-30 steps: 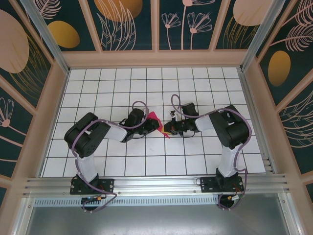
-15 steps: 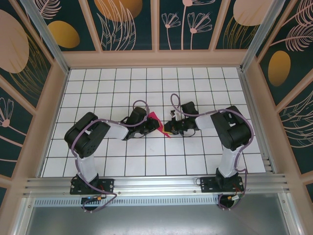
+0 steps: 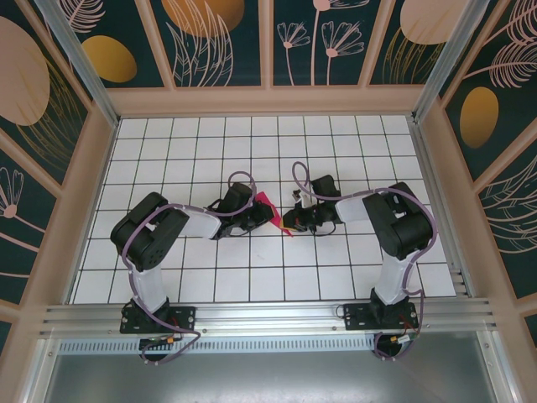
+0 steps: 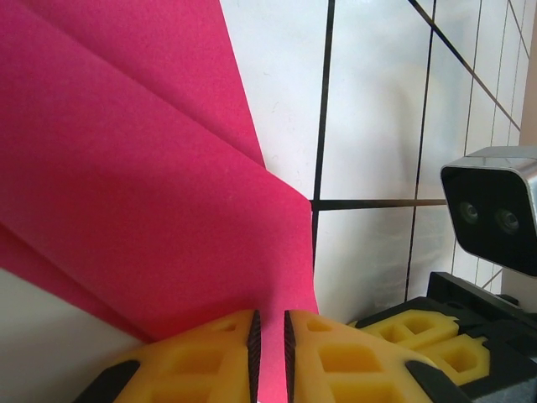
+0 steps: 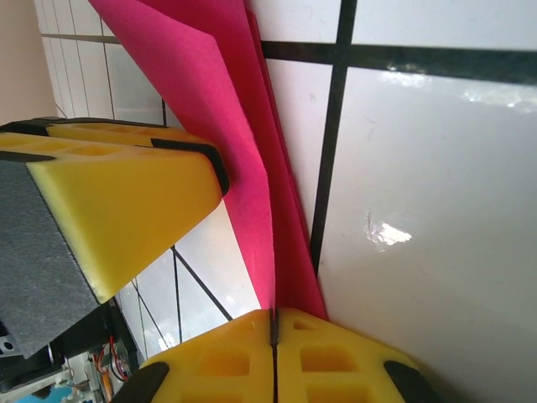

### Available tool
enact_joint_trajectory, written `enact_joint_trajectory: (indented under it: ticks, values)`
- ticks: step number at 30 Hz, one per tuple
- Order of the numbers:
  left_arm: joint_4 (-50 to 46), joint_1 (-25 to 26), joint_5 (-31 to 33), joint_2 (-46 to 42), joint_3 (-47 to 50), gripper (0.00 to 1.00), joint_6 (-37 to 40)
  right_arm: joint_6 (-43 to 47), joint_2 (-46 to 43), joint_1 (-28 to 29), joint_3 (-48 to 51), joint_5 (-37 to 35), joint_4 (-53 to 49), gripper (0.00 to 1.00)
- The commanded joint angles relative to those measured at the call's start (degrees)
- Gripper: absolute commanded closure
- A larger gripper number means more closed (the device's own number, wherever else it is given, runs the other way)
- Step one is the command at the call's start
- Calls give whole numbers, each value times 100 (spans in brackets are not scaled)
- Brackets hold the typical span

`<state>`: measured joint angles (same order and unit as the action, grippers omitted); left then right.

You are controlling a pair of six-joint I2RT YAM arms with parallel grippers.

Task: Fold a paper plane with a square sheet of paper (pick it up from the middle)
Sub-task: Fold the wing for the fifth time at the center of the table.

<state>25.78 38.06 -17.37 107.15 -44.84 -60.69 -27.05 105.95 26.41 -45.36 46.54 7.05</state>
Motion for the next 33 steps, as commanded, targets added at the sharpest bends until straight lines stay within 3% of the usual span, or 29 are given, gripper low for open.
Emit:
enact_joint_trajectory:
  ticks: [1, 6, 11, 16, 26, 33]
  values:
    - [-693, -10, 469, 266, 14, 80, 20, 259, -281, 5, 1, -320, -594, 87]
    - [-864, -10, 529, 315, -50, 80, -28, 543, -723, 29, 130, -446, -784, 74]
    - [-1024, -10, 576, 376, -134, 81, -40, 808, -772, 60, 139, -582, -884, 72]
    - [-1059, -14, 577, 385, -151, 81, -40, 989, -562, 172, -38, -552, -1006, 76]
    - [-1176, -10, 577, 354, -234, 81, 39, 917, -288, 143, 38, -640, -928, 95]
    - [-1023, -10, 478, 178, -358, 77, 367, 824, -189, -19, 197, -596, -923, 100]
